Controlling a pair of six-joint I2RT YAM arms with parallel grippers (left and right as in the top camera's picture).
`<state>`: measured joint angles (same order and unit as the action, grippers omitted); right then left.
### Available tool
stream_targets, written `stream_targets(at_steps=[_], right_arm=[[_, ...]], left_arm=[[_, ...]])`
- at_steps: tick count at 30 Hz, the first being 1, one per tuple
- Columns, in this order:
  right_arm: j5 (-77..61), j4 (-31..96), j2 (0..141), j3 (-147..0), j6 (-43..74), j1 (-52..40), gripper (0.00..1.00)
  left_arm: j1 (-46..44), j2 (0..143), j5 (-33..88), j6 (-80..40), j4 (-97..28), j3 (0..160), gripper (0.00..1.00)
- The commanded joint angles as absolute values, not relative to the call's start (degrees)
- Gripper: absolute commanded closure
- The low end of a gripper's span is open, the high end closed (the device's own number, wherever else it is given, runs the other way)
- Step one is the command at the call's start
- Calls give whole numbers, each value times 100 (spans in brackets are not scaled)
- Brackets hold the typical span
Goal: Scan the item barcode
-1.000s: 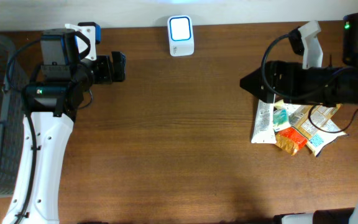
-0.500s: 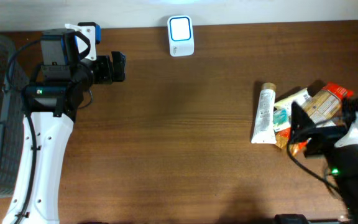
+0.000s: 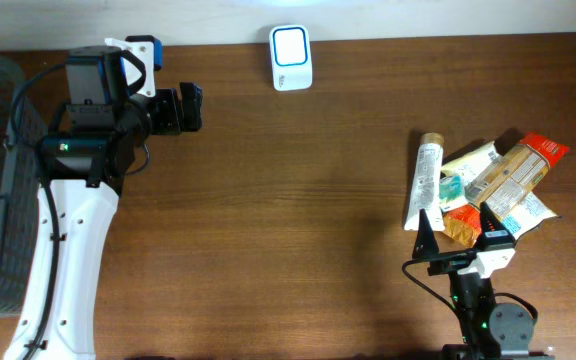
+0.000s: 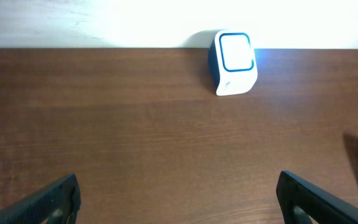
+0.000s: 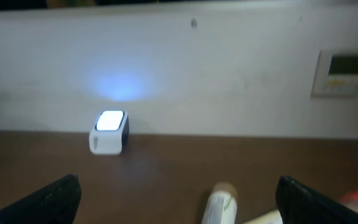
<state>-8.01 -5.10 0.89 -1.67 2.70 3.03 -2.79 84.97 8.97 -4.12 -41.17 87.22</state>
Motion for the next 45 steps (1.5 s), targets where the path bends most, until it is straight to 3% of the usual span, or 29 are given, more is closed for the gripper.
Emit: stream_targets(at_steps=[1,3,21,24,27,34,40,45], right_arm=[[-858,-32,19,-32,368,329,1],[-860,401,21,-32,366,329,1],[-875,370,32,-32,364,331,1],[-875,370,36,-32,364,331,1],[-875,370,36,-32,364,331,1],[-875,370,36,-32,364,331,1],[-875,370,36,-32,364,331,1],[-875,370,36,-32,364,331,1]], left_arm=[[-296,8486,899,-447,-4123,8753,1],[-294,8484,897,-447,-4125,8753,1],[-294,8412,897,-447,-4125,8715,1],[-294,7999,373,-290,-4121,8399,1],[-294,7087,123,292,-3857,7188,1],[408,3896,384,635,-978,2657,1],[436,2115,360,635,342,655,1],[436,974,285,637,-198,47,1]])
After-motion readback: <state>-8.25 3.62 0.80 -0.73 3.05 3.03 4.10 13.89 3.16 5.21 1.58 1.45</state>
